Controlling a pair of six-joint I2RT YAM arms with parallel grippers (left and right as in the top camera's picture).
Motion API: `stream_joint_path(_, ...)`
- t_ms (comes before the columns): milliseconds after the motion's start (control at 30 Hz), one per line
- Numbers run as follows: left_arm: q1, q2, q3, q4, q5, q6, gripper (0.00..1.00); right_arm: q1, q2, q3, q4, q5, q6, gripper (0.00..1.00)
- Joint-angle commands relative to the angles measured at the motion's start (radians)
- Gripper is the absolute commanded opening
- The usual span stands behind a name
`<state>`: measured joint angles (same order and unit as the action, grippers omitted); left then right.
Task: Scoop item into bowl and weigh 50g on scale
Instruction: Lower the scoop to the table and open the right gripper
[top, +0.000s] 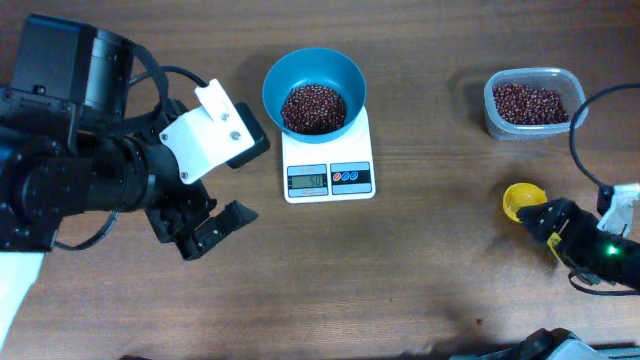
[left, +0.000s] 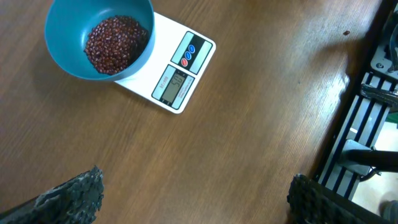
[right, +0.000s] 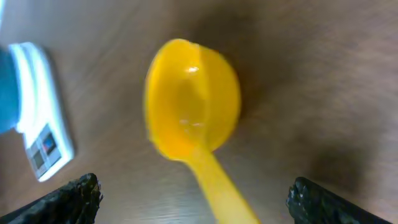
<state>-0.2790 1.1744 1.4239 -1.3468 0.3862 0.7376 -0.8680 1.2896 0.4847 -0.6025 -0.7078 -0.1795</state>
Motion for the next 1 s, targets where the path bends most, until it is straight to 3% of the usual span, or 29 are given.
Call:
stream_joint_path(0,0.001,-0.002,-0.002,-0.001,0.011,0.013,0.99,-0.005,-0.003,-0.003,0.043,0.251,0.231,0.99)
stream_joint_path(167,0.001,-0.002,-0.002,-0.001,0.011,0.013,0.99,-0.003,-0.003,0.057,0.056,0.597,0.565,0.99)
stream_joint_path(233,0.001,-0.002,-0.002,-0.001,0.011,0.013,0.99,-0.003,-0.018,0.108,0.022,0.612,0.649,0.99)
stream_joint_path(400,0.001,-0.002,-0.002,-0.001,0.011,0.013,0.99,-0.003,-0.253,0.373,-0.236,0.567,0.603,0.99)
stream_joint_path(667,0.001,-0.002,-0.002,-0.001,0.011,0.013,0.99,-0.003,-0.787,0.396,-0.344,-0.034,0.603,0.99)
stream_joint_path(833,0.001,-0.002,-0.002,-0.001,0.011,0.013,0.99,-0.003,-0.809,0.396,-0.418,-0.028,0.603,0.99)
stream_joint_path(967,0.001,-0.002,-0.002,-0.001,0.011,0.013,0.99,-0.003,-0.809,0.396,-0.741,0.013,0.583,0.99)
